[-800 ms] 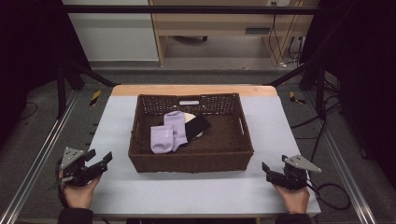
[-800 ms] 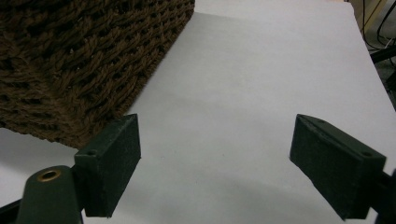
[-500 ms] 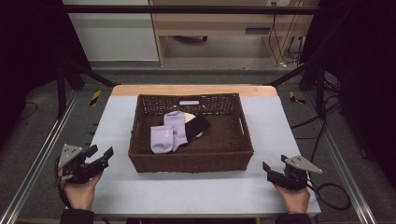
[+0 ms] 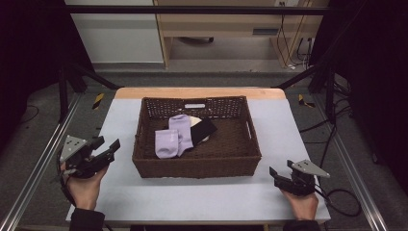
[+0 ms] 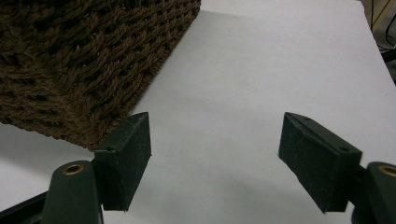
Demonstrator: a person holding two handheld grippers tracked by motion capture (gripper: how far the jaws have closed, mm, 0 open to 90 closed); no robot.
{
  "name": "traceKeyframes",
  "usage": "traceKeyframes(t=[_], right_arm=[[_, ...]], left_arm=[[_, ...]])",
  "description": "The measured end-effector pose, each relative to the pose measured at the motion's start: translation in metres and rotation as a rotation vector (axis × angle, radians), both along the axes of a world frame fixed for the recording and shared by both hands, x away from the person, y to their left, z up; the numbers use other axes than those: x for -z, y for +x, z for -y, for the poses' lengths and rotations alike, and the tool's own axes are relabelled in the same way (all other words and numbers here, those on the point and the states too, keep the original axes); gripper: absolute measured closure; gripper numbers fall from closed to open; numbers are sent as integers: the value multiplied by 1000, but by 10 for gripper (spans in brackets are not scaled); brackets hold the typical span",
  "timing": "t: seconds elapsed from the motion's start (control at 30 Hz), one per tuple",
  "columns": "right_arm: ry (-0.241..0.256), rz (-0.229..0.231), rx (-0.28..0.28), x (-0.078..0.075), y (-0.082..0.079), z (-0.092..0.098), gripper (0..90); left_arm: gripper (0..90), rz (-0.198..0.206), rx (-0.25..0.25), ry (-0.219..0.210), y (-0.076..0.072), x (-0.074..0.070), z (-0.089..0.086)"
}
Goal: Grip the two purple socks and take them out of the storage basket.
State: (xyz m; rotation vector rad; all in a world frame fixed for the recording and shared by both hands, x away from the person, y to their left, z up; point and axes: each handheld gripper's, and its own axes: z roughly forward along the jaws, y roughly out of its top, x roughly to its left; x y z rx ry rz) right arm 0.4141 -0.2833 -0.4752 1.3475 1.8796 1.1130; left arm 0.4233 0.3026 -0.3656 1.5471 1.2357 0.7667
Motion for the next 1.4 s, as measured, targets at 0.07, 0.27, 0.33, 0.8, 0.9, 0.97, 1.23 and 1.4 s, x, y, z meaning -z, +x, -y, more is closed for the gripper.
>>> traceKeyframes(t=[0.07,0.27,0.33,0.8,0.9,0.97,1.23,1.4], right_arm=[[-3,4,-1,0,0,0,273],[-5,7,2,-1,0,1,279],[-14,12,3,0,1,1,282],[-31,6,-1,2,2,0,274],[-31,5,0,2,2,-1,270],[-32,8,0,2,2,0,270],[-29,5,1,2,3,0,267],[-29,6,1,2,3,0,266]], left_arm=[[403,-3,11,-4,4,-4,4],[428,17,50,4,12,-17,19],[442,23,68,17,16,-25,28],[445,44,110,106,51,-52,74],[437,35,127,110,61,-51,81],[431,29,127,118,64,-51,83],[397,-5,118,91,95,-43,98],[382,-32,134,103,111,-31,108]])
